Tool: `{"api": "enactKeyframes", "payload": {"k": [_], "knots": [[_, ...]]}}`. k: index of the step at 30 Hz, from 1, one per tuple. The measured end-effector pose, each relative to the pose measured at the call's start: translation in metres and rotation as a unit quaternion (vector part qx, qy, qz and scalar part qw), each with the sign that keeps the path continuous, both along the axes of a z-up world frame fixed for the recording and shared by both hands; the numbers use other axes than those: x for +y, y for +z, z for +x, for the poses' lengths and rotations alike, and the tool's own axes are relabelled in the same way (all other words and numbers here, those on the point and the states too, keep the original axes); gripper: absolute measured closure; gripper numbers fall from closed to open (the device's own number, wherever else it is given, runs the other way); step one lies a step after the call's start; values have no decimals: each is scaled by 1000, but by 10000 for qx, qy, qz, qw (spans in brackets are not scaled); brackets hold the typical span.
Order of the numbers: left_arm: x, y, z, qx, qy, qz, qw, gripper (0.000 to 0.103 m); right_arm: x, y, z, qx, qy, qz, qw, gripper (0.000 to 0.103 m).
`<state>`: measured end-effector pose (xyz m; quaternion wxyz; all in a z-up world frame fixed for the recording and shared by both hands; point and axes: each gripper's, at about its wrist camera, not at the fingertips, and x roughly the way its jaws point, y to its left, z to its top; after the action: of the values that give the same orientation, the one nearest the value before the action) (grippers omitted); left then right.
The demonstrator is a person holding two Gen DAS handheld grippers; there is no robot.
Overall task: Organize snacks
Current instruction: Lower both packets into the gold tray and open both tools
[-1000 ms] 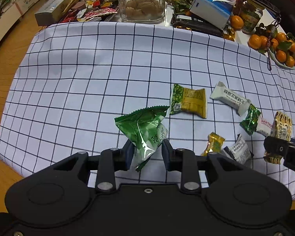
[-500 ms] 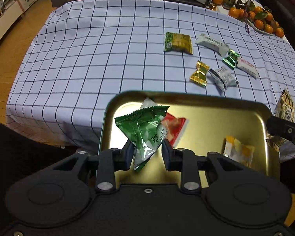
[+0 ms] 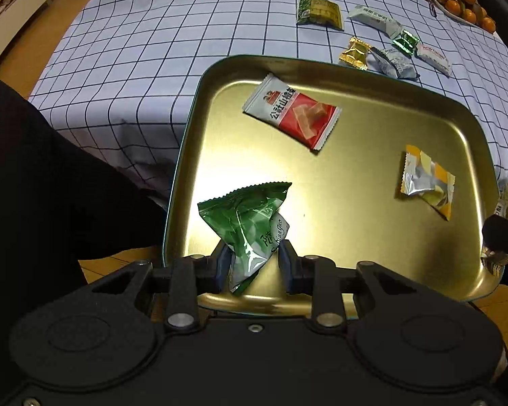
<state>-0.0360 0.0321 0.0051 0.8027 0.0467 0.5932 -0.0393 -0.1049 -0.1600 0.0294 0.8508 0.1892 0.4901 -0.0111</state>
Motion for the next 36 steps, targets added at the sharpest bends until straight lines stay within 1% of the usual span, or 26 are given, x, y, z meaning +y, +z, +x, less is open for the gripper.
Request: {"api": "enactKeyframes", "payload": {"k": [4,8,12,17,20,24,27,29,33,36], "knots": [[-5,1,-5,-46,-110,31,9999,64,5,-7,-11,136,93,-39,9999,69],[-9,1,-7,-120,-201,58,9997,64,16,-11,-11,209,290,-190,9992,69],[-9,-1,-5,-33,-215,-6,9998,63,24,-12,-9,189,443,-290,9984,69],[-5,-3,0,114,-138,-157,9997,62,22,-15,-5,269,387,-219,9986,68],[-4,-2,2,96,-94,-228,9996,62,19,-16,-1,361,327,-171,9987,67],[-5,-3,1,92,-86,-223,9997,61,16,-21,3,517,242,-49,9984,66],[-5,-4,1,106,-82,-228,9997,60,13,-23,6,602,202,102,9979,63],[-5,-6,2,146,-60,-209,9997,58,14,-23,7,611,195,83,9979,63],[-3,-11,4,269,-13,-227,9994,58,16,-25,8,645,235,26,9976,63],[-2,-11,5,280,5,-254,9993,58,17,-26,9,651,255,24,9976,63]]}}
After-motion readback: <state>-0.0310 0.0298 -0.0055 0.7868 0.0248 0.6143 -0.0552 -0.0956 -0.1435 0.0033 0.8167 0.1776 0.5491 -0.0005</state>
